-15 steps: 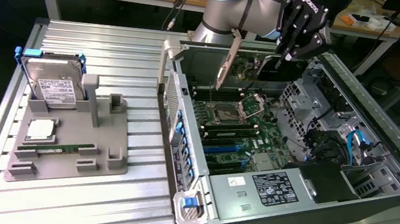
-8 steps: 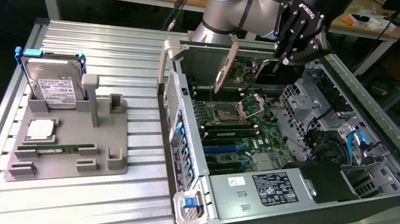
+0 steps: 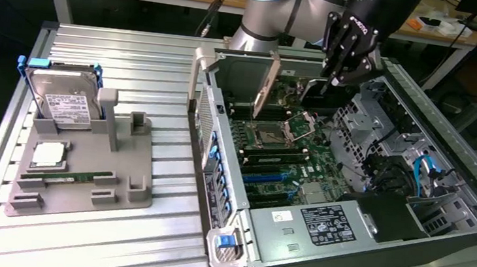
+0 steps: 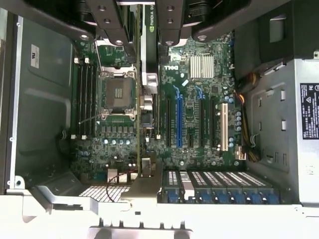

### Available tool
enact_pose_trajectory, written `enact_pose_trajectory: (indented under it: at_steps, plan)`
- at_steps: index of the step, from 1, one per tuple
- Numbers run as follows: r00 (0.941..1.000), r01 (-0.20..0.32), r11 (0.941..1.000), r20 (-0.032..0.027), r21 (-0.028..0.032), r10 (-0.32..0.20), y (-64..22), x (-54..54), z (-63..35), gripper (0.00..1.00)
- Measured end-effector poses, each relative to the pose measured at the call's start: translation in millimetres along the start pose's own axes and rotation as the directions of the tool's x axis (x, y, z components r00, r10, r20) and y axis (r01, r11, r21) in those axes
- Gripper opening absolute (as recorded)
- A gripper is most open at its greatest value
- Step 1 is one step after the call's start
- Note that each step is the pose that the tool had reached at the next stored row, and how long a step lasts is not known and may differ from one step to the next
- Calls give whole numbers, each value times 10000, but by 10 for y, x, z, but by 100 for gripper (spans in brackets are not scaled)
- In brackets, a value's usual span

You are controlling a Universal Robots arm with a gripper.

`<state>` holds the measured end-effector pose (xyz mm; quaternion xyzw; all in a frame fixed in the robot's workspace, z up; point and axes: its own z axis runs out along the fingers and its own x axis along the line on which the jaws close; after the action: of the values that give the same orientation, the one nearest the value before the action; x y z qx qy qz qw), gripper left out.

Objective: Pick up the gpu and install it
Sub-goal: 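Insert the gpu into the slot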

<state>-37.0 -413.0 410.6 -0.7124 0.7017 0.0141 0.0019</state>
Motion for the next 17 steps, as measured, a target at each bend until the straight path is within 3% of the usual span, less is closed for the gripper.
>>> enact_pose_trajectory:
  at_steps: [12, 17]
  plan:
    - [10000, 0, 10000, 0, 0, 0, -4, 5, 205, 27]
    - [10000, -1, 10000, 3, 0, 1, -4, 5, 220, 27]
